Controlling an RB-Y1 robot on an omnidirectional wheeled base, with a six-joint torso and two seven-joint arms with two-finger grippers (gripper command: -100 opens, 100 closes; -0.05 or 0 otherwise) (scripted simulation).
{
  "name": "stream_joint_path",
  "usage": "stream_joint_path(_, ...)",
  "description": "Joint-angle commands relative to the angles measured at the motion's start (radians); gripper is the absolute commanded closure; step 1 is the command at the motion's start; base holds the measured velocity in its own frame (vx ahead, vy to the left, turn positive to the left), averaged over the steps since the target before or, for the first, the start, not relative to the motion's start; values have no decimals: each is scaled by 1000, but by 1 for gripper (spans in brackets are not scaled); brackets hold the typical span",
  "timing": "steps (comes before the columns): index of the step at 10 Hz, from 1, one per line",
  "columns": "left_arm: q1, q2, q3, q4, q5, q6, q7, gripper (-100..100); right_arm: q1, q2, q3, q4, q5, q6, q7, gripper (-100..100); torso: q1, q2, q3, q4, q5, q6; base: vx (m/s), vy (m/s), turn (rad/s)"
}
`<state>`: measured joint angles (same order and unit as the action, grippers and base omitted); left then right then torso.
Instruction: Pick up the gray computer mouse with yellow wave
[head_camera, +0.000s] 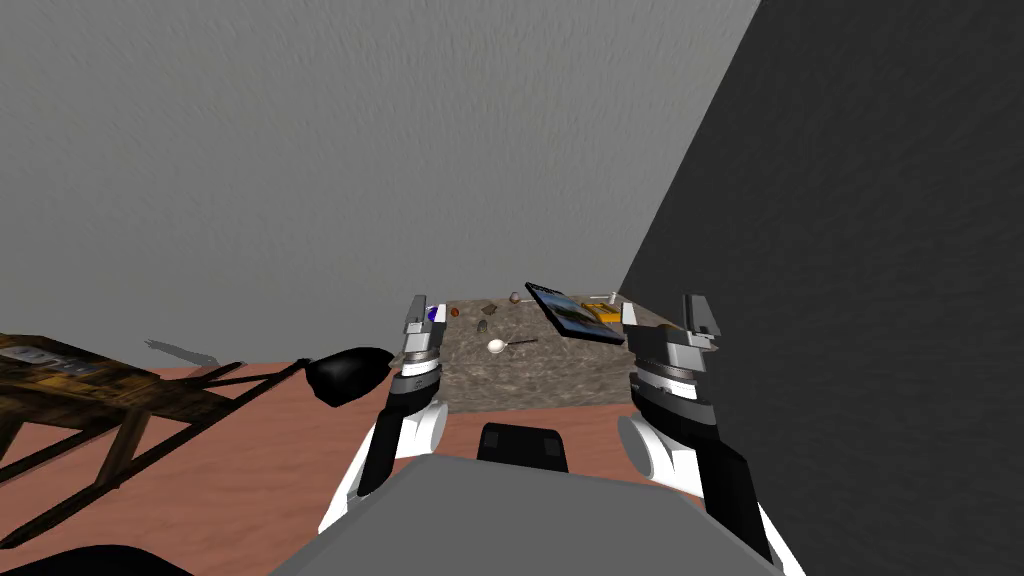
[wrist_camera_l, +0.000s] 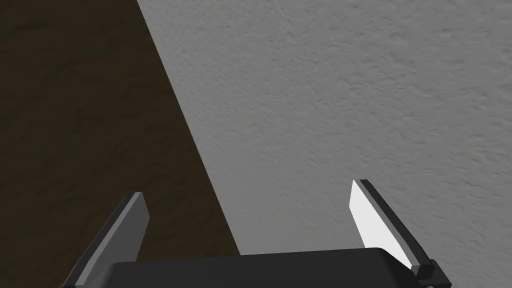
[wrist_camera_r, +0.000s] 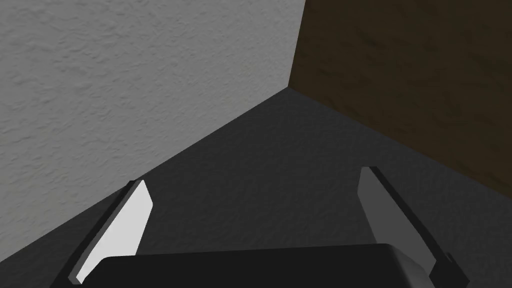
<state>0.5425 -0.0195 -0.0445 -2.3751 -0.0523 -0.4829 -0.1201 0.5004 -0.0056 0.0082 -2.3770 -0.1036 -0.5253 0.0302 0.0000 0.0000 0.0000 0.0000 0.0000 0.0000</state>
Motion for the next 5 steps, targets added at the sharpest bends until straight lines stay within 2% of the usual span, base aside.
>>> stream_joint_path(1,-14,38,9,-2,12,4,8,-100,0,0,0,0,0,0,0,0,0,0,0,0,0,0,0,-24,-95)
stream_joint_path(5,-90,137,56,-6,80,35,50,-100,0,0,0,0,0,0,0,0,-2,0,0,0,-1,0,0,-39,-145)
